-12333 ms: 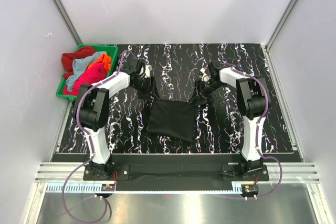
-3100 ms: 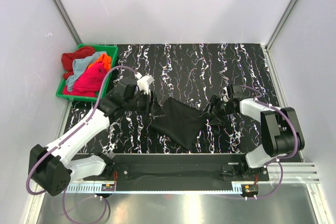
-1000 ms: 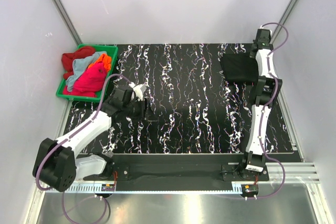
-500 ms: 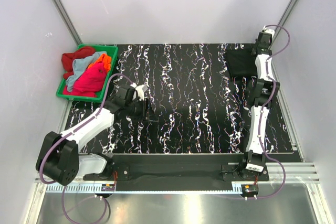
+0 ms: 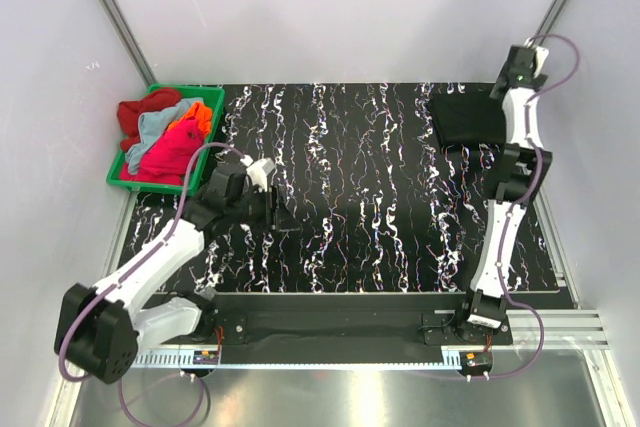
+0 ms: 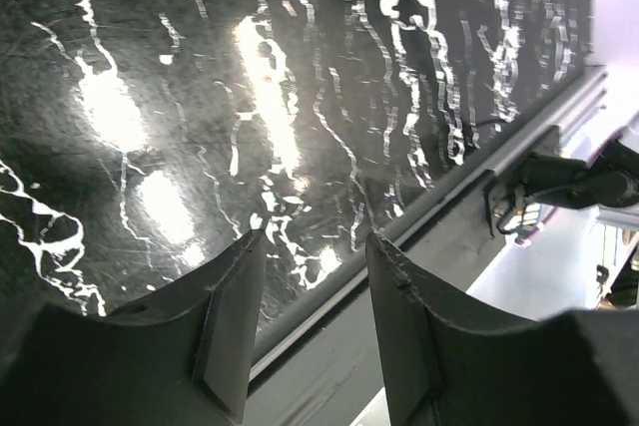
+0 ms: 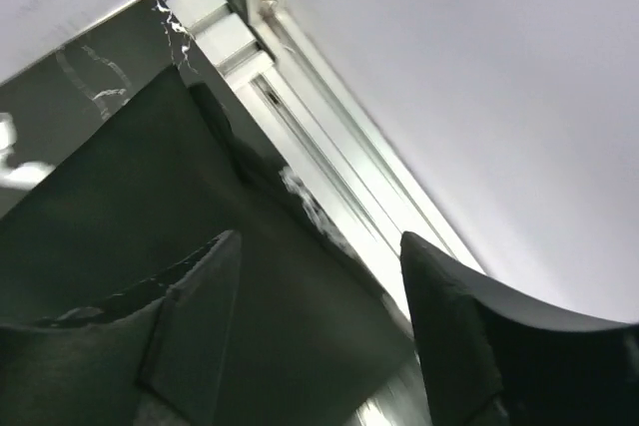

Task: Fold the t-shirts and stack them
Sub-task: Reset both grippers

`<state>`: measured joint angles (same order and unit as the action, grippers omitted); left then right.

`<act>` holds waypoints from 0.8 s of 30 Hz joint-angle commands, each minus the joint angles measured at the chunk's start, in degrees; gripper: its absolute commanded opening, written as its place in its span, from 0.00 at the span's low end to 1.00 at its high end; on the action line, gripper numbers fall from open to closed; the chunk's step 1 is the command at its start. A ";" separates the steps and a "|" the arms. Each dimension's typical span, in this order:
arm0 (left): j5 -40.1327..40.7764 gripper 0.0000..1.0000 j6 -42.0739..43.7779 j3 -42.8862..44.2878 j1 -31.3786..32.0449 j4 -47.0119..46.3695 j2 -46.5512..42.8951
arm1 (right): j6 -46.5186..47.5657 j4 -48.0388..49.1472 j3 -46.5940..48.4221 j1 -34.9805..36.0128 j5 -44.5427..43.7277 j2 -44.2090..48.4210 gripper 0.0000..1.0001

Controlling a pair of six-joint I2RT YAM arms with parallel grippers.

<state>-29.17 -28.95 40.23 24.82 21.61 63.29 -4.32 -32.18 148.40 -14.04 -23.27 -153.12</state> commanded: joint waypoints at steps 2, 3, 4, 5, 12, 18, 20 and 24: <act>-3.52 0.50 0.65 -2.51 0.05 1.24 -6.40 | -7.70 -17.01 -4.58 1.38 -0.21 21.00 0.77; -3.70 0.52 0.39 -3.04 0.14 1.42 -7.64 | -8.25 -18.86 -7.04 2.69 1.71 23.37 0.79; -3.53 0.53 -0.49 -3.66 0.23 1.60 -8.87 | -8.69 -21.58 -9.94 3.75 2.26 28.87 0.84; -3.27 0.54 -1.36 -5.23 0.23 1.60 -11.84 | -8.87 -22.13 -17.28 4.63 3.13 31.89 0.85; -0.29 0.65 -15.94 -14.73 0.49 1.60 -31.59 | -16.51 -16.43 -59.15 8.85 28.72 67.27 1.00; 2.01 0.79 -28.70 -23.87 0.49 1.78 -47.19 | -23.80 -12.21 -88.16 10.17 44.41 90.31 1.00; 1.92 0.81 -32.47 -26.41 0.41 1.69 -51.23 | -28.01 -10.62 -97.10 10.26 47.42 95.35 1.00; 2.44 0.84 -37.66 -29.24 0.49 0.37 -57.47 | -34.96 -4.04 -111.02 10.35 60.32 106.33 1.00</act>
<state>-27.81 -59.75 12.01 25.08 24.53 9.02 -31.79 -43.46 43.70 -3.86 23.42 -52.03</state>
